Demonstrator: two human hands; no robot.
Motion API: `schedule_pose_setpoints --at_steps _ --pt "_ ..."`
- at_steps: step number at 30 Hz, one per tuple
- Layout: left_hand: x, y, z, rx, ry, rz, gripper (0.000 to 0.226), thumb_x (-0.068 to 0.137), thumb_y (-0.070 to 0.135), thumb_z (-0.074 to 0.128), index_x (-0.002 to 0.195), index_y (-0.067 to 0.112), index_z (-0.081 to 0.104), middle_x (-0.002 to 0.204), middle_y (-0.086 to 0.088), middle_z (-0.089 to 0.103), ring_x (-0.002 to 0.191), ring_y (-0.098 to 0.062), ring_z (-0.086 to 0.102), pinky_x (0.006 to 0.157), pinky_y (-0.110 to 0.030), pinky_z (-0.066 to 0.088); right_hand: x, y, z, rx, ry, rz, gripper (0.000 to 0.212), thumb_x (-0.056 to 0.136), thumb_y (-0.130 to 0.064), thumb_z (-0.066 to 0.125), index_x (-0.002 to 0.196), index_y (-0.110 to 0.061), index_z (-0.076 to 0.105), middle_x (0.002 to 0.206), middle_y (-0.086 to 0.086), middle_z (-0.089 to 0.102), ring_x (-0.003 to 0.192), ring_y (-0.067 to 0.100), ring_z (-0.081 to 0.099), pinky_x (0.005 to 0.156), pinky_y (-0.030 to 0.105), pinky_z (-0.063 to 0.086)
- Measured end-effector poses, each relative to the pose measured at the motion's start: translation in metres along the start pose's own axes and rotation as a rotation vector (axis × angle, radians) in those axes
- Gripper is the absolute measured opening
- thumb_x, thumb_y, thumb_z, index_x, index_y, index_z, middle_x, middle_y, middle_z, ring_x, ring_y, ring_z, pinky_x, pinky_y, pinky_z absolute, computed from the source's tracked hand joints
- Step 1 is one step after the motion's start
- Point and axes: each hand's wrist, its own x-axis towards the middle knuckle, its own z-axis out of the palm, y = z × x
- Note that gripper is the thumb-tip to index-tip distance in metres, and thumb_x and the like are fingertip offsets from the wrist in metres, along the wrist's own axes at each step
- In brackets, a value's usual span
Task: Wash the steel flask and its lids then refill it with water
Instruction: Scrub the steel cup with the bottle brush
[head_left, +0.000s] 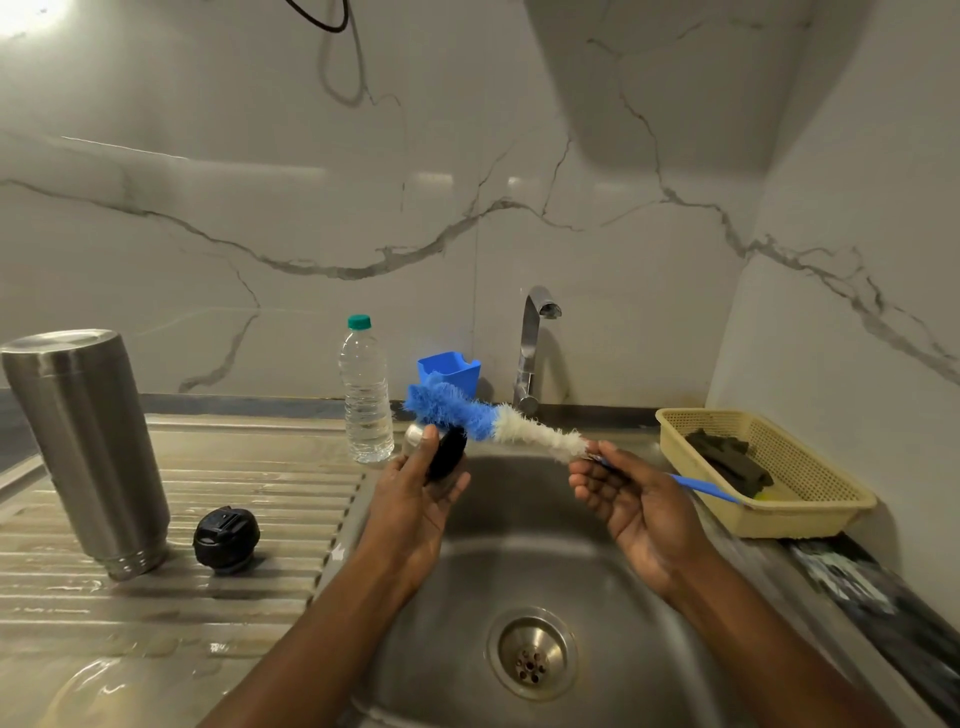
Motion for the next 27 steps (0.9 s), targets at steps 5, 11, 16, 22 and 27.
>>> schedule_pose_setpoints --at_steps 5,11,16,22,27 --pt "0.004 0.007 -0.005 -0.026 0.017 0.062 0.061 0.091 0.030 0.070 0.143 0.001 0.057 0.136 -0.019 0.069 0.121 -0.027 0.066 0.102 -0.038 0.051 0.000 -0.013 -0.013 0.012 0.078 -0.060 0.022 0.099 -0.009 0.059 0.093 0.000 0.077 0.082 0.019 0.075 0.068 0.021 0.074 0.060 0.025 0.062" --pt "0.000 0.005 0.000 -0.060 -0.066 0.019 0.039 0.105 0.020 0.057 0.139 0.000 0.056 0.132 -0.020 0.071 0.124 -0.027 0.070 0.107 -0.040 0.055 0.002 -0.002 -0.006 0.014 0.018 -0.003 0.024 0.097 -0.014 0.061 0.108 0.002 0.074 0.091 0.020 0.077 0.078 0.023 0.076 0.065 0.027 0.063" --pt "0.002 0.010 -0.005 -0.063 -0.036 0.043 0.036 0.106 0.020 0.055 0.137 0.003 0.059 0.130 -0.019 0.073 0.124 -0.027 0.070 0.108 -0.040 0.054 0.002 -0.009 -0.014 0.031 0.074 -0.034 0.020 0.100 -0.009 0.057 0.102 0.003 0.073 0.083 0.018 0.075 0.070 0.020 0.074 0.062 0.024 0.062" --pt "0.003 0.004 -0.002 -0.010 -0.031 0.051 0.033 0.106 0.020 0.056 0.138 0.012 0.059 0.132 -0.016 0.072 0.124 -0.029 0.069 0.105 -0.042 0.053 0.001 -0.007 -0.006 0.025 0.023 -0.027 0.023 0.101 -0.010 0.055 0.099 0.001 0.075 0.087 0.020 0.076 0.074 0.023 0.075 0.064 0.027 0.063" --pt "0.005 0.007 -0.005 -0.085 -0.027 0.026 0.039 0.107 0.021 0.056 0.142 0.004 0.055 0.133 -0.021 0.070 0.126 -0.032 0.068 0.098 -0.040 0.061 0.001 -0.008 -0.011 0.040 0.062 -0.042 0.023 0.100 -0.009 0.056 0.093 0.000 0.077 0.084 0.020 0.075 0.070 0.021 0.075 0.061 0.025 0.063"
